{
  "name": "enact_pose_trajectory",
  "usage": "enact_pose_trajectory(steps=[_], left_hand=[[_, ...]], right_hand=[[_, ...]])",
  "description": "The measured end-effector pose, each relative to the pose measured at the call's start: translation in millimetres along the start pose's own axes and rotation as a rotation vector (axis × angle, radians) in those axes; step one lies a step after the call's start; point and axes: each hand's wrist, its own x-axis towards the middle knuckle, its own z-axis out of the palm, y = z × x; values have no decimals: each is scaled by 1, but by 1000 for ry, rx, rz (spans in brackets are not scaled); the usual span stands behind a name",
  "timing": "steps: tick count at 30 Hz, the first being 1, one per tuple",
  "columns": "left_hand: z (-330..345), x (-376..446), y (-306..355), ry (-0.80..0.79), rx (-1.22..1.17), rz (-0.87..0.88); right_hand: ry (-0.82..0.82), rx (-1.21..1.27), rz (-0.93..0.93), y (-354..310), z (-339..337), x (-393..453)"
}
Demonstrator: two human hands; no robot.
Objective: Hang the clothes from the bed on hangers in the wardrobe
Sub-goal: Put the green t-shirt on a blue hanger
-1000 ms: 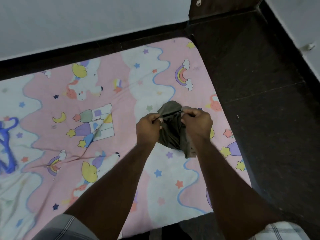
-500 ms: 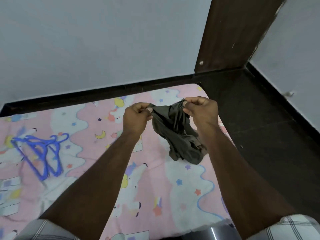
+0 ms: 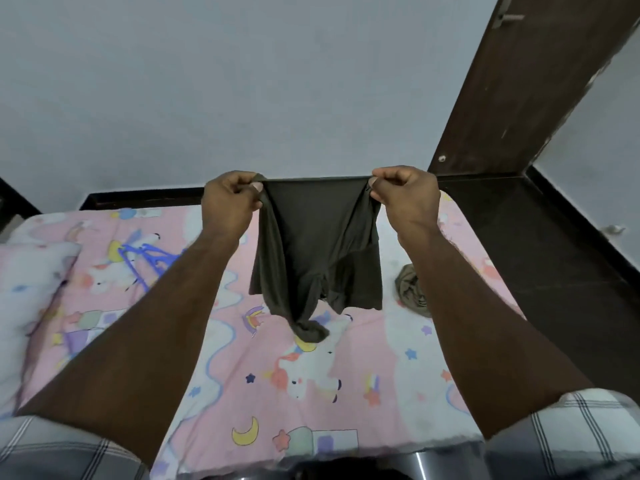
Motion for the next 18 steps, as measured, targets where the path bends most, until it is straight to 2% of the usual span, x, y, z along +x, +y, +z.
enact_pose_trajectory(steps=[5,10,13,15,18], left_hand=[[-33,17,-3,39,36,4],[-60,6,-57,33,225,-134],[-69,-26,-109,-125,502,-281],[-70,-48,-141,-253,704,-385],[-61,-62,-170,-265,748,-480]], right_hand=[[-46,-103,-101,-2,35,-4],[-172,-368,-93,55,49,-19],[-438,-699,1,116,47,-40],[-612,-802,127,156,45,-58],[-663,-830,182,191,46,-70]])
